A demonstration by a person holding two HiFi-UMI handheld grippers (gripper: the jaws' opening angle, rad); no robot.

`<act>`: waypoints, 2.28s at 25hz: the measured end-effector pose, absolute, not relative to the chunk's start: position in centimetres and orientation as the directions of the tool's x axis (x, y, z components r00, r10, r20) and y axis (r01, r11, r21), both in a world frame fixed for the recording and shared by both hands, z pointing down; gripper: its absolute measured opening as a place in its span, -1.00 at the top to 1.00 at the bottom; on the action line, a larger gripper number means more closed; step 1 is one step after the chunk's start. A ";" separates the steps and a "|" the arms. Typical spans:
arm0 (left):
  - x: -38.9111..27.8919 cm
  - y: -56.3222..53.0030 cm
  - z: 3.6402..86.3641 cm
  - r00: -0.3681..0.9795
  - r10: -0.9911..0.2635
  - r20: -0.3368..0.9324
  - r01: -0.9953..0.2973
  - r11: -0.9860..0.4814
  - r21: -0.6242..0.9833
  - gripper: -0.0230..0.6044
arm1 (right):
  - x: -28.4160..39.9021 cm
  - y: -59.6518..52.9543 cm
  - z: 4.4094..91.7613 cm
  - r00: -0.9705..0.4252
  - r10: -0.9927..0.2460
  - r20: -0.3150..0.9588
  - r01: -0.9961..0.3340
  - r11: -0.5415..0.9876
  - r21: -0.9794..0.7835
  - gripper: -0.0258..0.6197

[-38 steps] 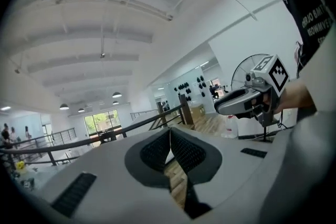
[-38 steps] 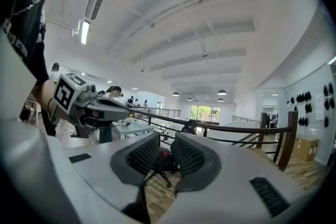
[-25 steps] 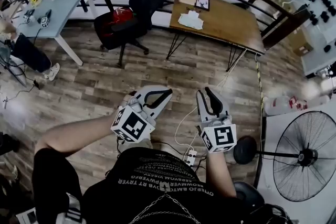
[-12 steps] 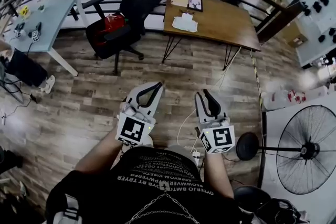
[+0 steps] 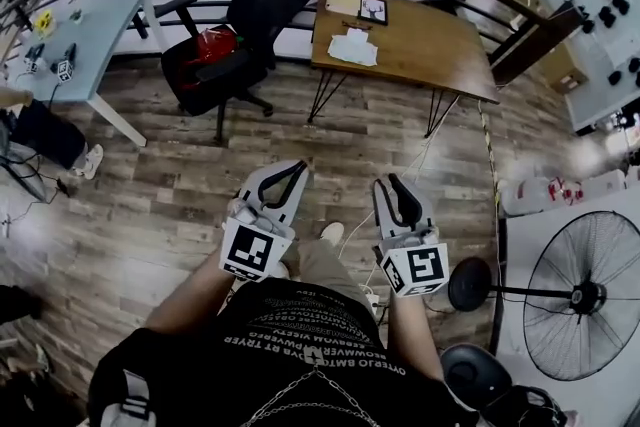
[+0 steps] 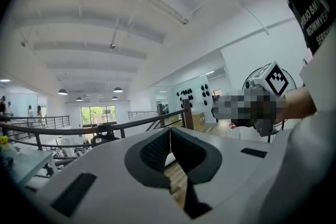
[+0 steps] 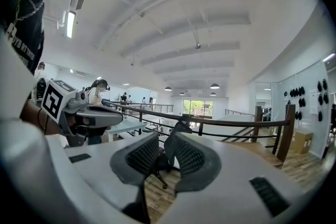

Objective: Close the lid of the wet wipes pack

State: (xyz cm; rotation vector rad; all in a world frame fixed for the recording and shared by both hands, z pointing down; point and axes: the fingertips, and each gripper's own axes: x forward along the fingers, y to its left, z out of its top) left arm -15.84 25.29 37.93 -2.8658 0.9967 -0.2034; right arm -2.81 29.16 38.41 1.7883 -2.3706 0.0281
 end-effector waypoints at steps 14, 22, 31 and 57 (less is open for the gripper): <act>-11.9 16.4 38.5 0.724 -0.681 0.111 -0.670 -0.732 -0.122 0.84 | 0.2 19.7 39.3 -0.348 -0.926 0.150 -0.933 0.358 0.047 0.62; -8.0 12.4 39.6 0.720 -0.682 0.127 -0.675 -0.731 -0.098 0.83 | 3.9 15.4 40.1 -0.358 -0.917 0.176 -0.927 0.371 0.048 0.62; -3.9 9.2 39.0 0.714 -0.688 0.127 -0.680 -0.725 -0.108 0.84 | 7.5 12.2 39.7 -0.385 -0.908 0.165 -0.914 0.400 0.072 0.62; -0.3 5.1 37.7 0.553 -0.830 0.071 -0.794 -0.551 -0.258 0.83 | 12.5 6.7 39.9 -0.533 -0.832 0.155 -0.841 0.542 0.016 0.62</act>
